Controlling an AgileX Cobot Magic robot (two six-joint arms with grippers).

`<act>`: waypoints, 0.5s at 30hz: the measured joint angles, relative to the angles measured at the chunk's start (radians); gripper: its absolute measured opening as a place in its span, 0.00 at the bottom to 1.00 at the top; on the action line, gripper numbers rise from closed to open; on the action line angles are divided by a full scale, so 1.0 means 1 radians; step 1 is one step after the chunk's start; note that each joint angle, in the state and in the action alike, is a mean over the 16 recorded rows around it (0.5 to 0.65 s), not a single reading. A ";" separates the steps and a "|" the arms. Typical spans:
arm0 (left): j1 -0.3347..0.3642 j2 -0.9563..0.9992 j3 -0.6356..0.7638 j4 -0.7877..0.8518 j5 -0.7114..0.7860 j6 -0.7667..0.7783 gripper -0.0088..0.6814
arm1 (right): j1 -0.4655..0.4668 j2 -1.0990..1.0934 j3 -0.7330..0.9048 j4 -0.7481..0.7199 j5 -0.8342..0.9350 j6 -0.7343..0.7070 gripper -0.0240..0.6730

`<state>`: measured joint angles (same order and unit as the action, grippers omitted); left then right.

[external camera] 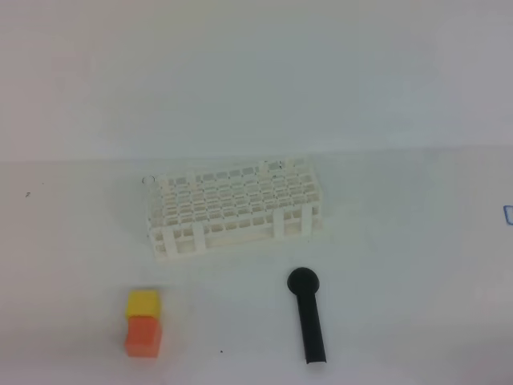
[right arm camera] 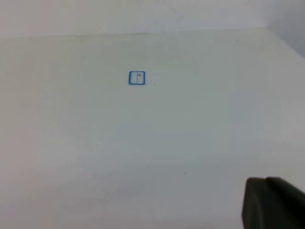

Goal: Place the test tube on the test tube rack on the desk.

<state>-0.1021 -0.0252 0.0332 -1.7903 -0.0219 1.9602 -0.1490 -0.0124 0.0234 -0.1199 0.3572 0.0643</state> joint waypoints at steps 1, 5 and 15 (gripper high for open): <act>0.000 0.000 0.000 0.000 -0.007 0.000 0.01 | 0.000 0.000 0.000 0.000 0.000 0.000 0.03; 0.000 0.000 -0.002 0.032 -0.006 -0.017 0.01 | 0.000 0.000 0.000 0.000 0.000 0.000 0.03; 0.000 0.000 -0.049 0.554 0.074 -0.542 0.01 | 0.000 0.000 0.000 0.000 0.000 0.000 0.03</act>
<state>-0.1021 -0.0252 -0.0160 -1.2364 0.0525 1.4181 -0.1490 -0.0124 0.0233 -0.1199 0.3572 0.0643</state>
